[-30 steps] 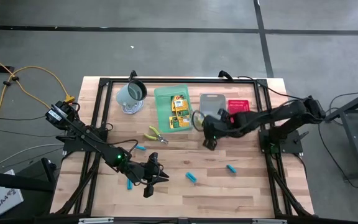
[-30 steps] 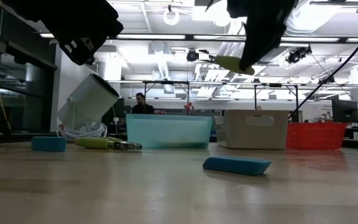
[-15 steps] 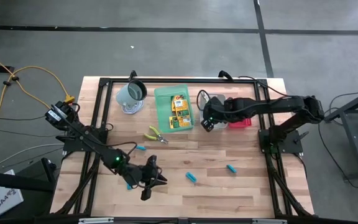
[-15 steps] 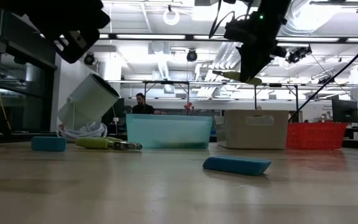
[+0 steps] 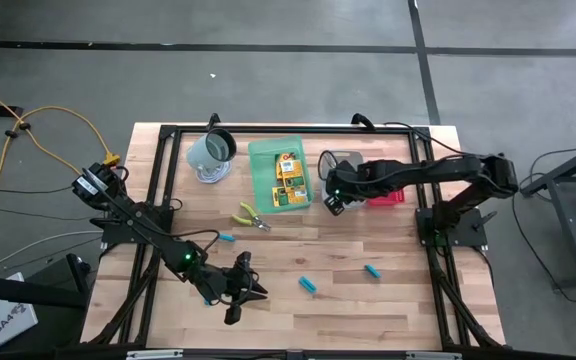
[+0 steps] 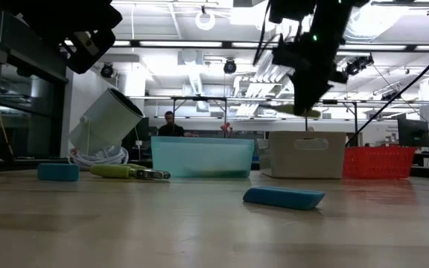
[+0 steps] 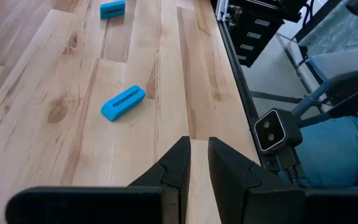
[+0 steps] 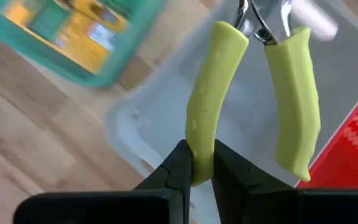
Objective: Pick & Place School Supplies
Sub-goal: Put the right green puncher into the gray bin
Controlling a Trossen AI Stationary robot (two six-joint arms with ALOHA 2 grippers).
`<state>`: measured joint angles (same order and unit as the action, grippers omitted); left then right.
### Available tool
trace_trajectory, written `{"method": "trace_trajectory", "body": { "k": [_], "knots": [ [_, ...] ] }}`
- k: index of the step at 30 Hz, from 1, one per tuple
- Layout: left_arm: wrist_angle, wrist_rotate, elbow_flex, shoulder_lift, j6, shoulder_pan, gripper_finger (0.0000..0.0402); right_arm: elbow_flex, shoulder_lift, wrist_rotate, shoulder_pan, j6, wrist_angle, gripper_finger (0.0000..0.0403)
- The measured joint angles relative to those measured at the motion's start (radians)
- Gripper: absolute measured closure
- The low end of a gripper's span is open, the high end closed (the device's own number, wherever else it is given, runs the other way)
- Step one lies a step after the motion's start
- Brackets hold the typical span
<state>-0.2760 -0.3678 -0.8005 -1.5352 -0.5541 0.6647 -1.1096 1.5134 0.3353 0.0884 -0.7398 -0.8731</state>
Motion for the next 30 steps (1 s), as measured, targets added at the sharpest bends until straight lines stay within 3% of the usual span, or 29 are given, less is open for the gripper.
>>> {"method": "trace_trajectory", "body": {
  "k": [18, 30],
  "knots": [
    [0.0, 0.0, 0.0, 0.0, 0.0, 0.0, 0.0348, 0.079, 0.003, -0.068, 0.02, -0.061, 0.121, 0.0367],
    [0.004, 0.001, 0.0, 0.0, 0.0, 0.002, 0.0348, 0.079, 0.114, -0.151, 0.073, -0.042, 0.181, 0.0367]
  ]
}}
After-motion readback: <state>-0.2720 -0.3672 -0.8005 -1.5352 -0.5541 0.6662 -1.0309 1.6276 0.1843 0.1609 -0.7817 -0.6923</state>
